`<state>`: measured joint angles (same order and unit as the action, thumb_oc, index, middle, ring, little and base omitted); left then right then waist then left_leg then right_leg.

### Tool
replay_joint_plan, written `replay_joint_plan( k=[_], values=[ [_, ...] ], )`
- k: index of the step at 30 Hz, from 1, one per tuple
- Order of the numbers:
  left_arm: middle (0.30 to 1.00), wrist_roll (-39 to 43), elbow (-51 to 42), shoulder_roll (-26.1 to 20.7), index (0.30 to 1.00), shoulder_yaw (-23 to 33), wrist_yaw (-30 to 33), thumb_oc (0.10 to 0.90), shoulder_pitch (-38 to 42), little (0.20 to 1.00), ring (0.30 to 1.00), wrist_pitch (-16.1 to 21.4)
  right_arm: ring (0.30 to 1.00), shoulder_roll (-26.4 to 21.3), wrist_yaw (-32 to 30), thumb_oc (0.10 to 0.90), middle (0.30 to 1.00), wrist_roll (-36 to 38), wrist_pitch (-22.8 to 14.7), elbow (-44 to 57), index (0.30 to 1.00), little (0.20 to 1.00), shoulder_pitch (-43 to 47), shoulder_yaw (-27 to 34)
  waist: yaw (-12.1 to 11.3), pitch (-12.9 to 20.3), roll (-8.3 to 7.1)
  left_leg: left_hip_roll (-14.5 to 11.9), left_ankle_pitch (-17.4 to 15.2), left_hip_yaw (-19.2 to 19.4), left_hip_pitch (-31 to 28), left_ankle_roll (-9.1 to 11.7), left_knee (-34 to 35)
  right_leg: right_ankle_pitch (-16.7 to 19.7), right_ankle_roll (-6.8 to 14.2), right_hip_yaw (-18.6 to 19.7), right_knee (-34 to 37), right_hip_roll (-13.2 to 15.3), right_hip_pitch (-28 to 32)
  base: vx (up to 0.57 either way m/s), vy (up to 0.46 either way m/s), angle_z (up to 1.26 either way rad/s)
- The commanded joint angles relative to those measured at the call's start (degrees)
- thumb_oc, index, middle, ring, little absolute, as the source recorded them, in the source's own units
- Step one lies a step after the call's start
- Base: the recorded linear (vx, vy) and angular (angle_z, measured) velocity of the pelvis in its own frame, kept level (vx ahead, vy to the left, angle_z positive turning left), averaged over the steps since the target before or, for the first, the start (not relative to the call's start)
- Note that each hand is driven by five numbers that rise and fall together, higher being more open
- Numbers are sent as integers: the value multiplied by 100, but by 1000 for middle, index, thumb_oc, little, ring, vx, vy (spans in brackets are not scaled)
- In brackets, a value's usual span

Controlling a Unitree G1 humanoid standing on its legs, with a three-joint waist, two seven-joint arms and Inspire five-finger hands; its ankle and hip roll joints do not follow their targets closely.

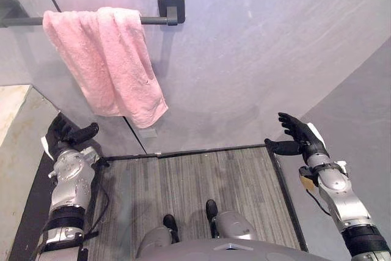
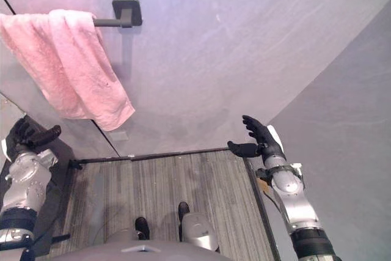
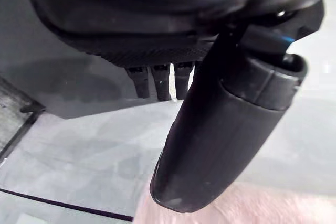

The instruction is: Organize the bathroom.

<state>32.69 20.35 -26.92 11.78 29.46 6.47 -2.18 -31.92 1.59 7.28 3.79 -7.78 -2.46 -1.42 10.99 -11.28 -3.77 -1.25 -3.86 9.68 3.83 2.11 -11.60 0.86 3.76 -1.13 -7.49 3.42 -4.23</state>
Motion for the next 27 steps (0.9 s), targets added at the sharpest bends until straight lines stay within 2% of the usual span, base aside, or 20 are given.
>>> replay_joint_plan(
  k=[1, 3, 5, 7, 9, 12, 15, 21, 23, 25, 26, 27],
  values=[
    [900, -665, -698, -509, 900, -44, -273, 800, 395, 900, 900, 7, 900, -389, 241, 800, 900, 199, -369, 518, 900, 900, 769, 14, -97, 175, 126, -127, -576, 28, -529, -341, 11, -167, 558, 247, -179, 219, -397, 0, 0, 0],
    [900, -963, -1317, -585, 900, -213, -618, 800, 412, 900, 900, -76, 900, -447, 411, 800, 900, 333, -294, 619, 900, 900, 1065, -130, -208, 200, 133, -136, -558, 4, -539, -324, 32, -189, 545, 244, -155, 213, -332, 16, -43, 2],
    [900, -1064, -1514, -624, 900, -258, -664, 800, 426, 900, 900, -130, 900, -458, 434, 800, 900, 348, -219, 672, 900, 900, 1197, -184, -242, 208, 134, -139, -558, 0, -538, -315, 28, -197, 539, 245, -151, 212, -315, 9, -36, 1],
    [900, -1184, -1902, -806, 900, -385, -711, 800, 627, 900, 900, -169, 900, -433, 370, 800, 900, 419, 5, 763, 900, 900, 1892, -562, -361, 230, 150, -157, -560, -33, -558, -285, 18, -207, 528, 234, -135, 221, -261, 17, -39, 1],
    [900, -1182, -1966, -877, 900, -414, -688, 800, 708, 900, 900, -192, 900, -428, 350, 800, 900, 496, 126, 777, 900, 900, 2152, -689, -382, 218, 154, -167, -564, -38, -567, -276, 10, -205, 525, 230, -124, 223, -240, 0, 0, 0],
    [900, -1220, -2087, -996, 900, -704, -588, 800, 1156, 900, 900, -179, 900, -300, -5, 800, 900, 357, 498, 938, 900, 900, 3397, -1379, -506, 263, 173, -207, -584, -43, -595, -228, -20, -220, 500, 225, -85, 233, -158, 20, -1, 6],
    [900, -1186, -2159, -1002, 900, -852, -518, 800, 1407, 900, 900, -285, 900, -172, -138, 800, 900, 228, 656, 823, 900, 900, 4011, -1755, -561, 308, 185, -220, -592, -48, -624, -209, -2, -229, 493, 234, -52, 240, -113, 33, 39, 4],
    [900, -1163, -2359, -917, 900, -981, -506, 800, 1678, 900, 900, -578, 900, 111, -314, 800, 900, 421, 885, 466, 900, 900, 4625, -2139, -655, 371, 193, -225, -616, -59, -665, -198, 0, -259, 501, 258, -47, 268, -48, 33, 41, 0],
    [900, -1227, -2430, -874, 900, -991, -501, 800, 1720, 900, 900, -662, 900, 222, -355, 800, 900, 541, 1070, 394, 900, 900, 4701, -2208, -678, 396, 188, -232, -630, -57, -673, -187, -13, -269, 509, 259, -51, 282, -31, 25, 41, 2],
    [900, -1326, -2487, -823, 900, -1023, -434, 800, 1749, 900, 900, -699, 900, 350, -524, 800, 900, 1016, 1382, 321, 900, 900, 4686, -2247, -675, 411, 181, -239, -638, -40, -688, -188, -8, -270, 515, 274, -56, 290, -30, 13, 42, 0],
    [900, -1350, -2502, -805, 900, -1036, -421, 800, 1750, 900, 900, -684, 900, 441, -698, 800, 900, 1482, 1496, 246, 900, 900, 4616, -2232, -671, 418, 178, -239, -641, -35, -693, -189, -6, -270, 517, 280, -56, 293, -28, 14, 45, -2],
    [900, -1410, -2489, -804, 900, -1042, -422, 800, 1762, 900, 900, -671, 900, 528, -788, 800, 900, 1739, 1454, 151, 900, 900, 4531, -2209, -659, 427, 182, -242, -643, -25, -701, -191, -1, -268, 517, 288, -53, 295, -28, 21, 49, -2]
  ],
)
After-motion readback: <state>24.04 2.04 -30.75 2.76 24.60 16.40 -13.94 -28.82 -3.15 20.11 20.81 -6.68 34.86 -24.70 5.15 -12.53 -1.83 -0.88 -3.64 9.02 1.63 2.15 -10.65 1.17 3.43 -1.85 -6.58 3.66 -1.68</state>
